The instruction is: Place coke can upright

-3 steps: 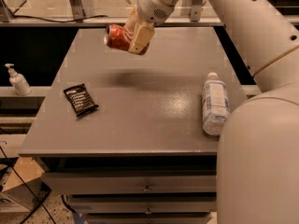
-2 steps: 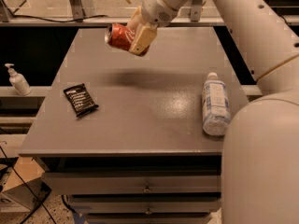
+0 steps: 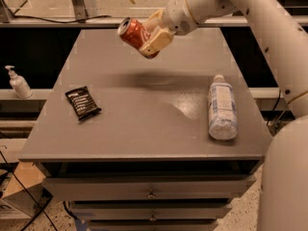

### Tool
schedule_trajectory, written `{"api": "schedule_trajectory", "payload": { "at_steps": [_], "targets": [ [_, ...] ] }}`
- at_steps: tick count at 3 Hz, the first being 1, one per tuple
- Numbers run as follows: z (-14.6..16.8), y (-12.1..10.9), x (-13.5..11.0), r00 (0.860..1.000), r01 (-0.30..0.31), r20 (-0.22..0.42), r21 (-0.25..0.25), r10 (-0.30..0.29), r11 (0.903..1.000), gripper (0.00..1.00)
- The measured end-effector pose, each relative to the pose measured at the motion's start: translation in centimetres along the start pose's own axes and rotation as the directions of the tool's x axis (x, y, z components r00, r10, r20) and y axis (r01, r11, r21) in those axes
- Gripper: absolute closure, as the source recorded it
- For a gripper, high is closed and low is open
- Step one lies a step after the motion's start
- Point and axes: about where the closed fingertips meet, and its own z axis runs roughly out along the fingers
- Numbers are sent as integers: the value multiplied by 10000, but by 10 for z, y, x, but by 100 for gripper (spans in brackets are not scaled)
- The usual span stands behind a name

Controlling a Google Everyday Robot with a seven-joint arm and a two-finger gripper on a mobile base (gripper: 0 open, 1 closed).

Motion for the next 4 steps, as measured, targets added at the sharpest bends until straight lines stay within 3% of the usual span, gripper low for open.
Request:
{"api": "schedule_trajectory", "payload": {
  "at_steps": [1, 2, 4],
  "targets": [
    [-17, -7, 16, 9956, -676, 704, 744, 624, 9949, 100],
    [-36, -26, 54, 9824, -1498, 1318, 1347, 1321, 9795, 100],
    [-36, -27, 64, 9748, -1698, 1708, 1502, 1436, 9740, 100]
  ]
}}
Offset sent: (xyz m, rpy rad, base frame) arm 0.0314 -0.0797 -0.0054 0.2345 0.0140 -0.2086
